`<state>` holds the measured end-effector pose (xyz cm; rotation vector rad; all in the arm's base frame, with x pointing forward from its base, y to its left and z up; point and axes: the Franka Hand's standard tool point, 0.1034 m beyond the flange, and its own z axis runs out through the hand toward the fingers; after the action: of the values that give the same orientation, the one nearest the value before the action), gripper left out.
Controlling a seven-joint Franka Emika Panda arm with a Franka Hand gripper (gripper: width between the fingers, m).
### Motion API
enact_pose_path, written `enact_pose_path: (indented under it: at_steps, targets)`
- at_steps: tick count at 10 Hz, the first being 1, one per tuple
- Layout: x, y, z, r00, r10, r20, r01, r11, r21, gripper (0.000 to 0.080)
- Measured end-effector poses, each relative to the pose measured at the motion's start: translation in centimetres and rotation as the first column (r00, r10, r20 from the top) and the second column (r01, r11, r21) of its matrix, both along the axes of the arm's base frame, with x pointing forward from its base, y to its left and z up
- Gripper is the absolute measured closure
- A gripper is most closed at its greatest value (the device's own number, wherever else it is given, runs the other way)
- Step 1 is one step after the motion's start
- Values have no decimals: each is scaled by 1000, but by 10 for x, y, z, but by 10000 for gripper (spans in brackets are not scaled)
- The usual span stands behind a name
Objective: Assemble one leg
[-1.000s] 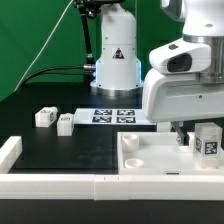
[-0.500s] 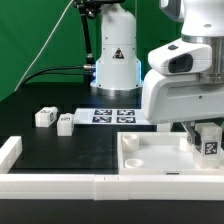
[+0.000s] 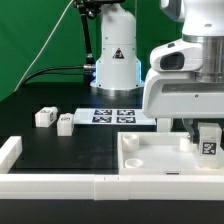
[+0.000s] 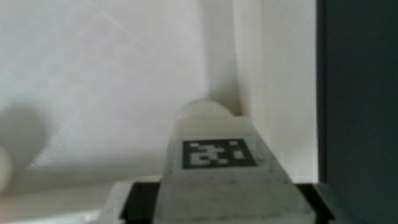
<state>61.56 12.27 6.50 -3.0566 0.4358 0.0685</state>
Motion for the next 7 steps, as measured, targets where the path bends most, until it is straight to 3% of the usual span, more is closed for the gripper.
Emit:
enact_pose_path:
  at_steps: [2, 3, 4, 7]
  targets:
    - [2, 0, 0, 951, -310, 2, 310, 951, -3, 511]
    - [4, 0, 0, 927, -374, 15, 374, 928, 5, 509]
    - [4, 1, 0, 840, -543, 9, 543, 840, 2, 509]
    - [4, 2, 0, 586, -810, -21, 810, 586, -5, 509]
